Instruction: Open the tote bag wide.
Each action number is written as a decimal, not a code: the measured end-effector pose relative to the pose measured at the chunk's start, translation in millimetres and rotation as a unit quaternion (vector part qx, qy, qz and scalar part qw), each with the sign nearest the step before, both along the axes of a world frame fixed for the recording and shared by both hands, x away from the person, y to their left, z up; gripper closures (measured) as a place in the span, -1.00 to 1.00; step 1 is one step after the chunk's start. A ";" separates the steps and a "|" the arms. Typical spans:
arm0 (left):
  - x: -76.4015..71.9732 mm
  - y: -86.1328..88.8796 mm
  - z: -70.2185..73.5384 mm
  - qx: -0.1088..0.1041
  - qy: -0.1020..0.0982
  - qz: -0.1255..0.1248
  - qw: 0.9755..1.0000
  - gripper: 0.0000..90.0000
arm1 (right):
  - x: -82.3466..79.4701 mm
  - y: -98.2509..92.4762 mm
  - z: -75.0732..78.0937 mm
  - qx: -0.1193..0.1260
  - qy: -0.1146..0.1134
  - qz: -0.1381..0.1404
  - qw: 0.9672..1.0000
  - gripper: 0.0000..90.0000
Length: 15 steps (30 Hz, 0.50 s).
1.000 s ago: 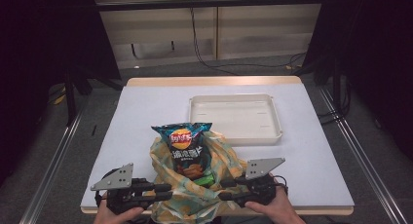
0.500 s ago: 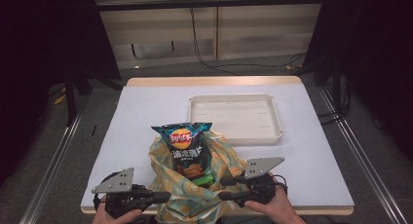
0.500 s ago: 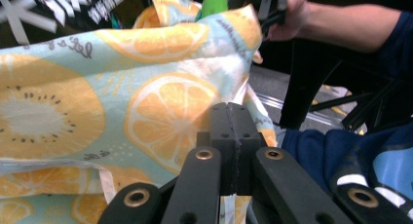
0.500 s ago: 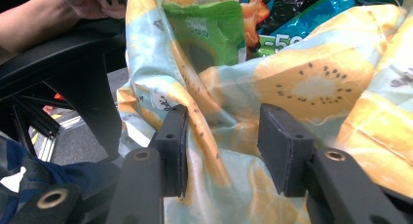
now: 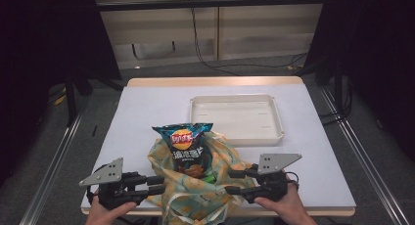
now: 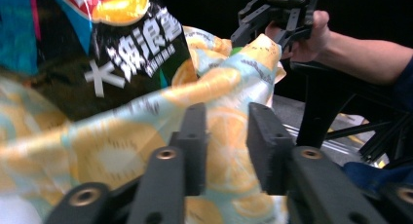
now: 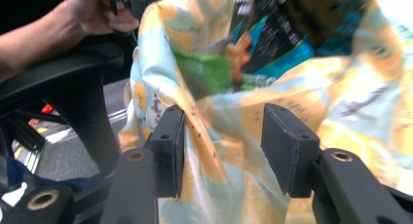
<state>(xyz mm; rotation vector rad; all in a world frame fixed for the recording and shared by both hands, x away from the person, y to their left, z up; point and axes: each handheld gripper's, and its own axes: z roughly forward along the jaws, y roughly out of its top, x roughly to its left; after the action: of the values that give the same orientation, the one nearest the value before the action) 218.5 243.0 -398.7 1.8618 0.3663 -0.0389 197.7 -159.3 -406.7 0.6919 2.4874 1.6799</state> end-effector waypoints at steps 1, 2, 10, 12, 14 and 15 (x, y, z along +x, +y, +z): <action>5.0 -3.4 5.5 0.006 -0.010 0.006 1.000 0.40 | -0.1 -2.2 1.6 0.001 -0.003 -0.004 1.000 0.14; 9.0 -3.6 9.0 -0.001 -0.012 0.004 1.000 0.39 | -0.4 -4.4 2.9 0.004 -0.005 -0.006 1.000 0.14; 20.0 -16.4 12.4 0.010 -0.021 0.003 1.000 0.00 | -1.9 -15.9 14.7 0.011 -0.016 -0.026 0.999 0.09; 22.7 -20.7 10.3 0.008 -0.021 -0.005 1.000 -0.15 | -1.1 -15.9 15.2 0.007 -0.019 -0.031 0.999 0.08; 25.7 -31.6 4.7 0.023 -0.017 -0.016 0.999 -0.24 | 10.2 -14.4 13.8 0.001 -0.019 -0.044 0.999 0.06; 25.4 -34.7 2.9 0.032 -0.014 -0.019 0.999 -0.22 | 15.4 -12.9 12.8 -0.002 -0.018 -0.051 0.999 0.03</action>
<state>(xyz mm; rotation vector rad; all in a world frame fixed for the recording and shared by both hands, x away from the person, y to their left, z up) 243.9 208.3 -395.8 1.9306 0.3164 -0.0277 213.2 -172.2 -393.9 0.7652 2.3873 1.6376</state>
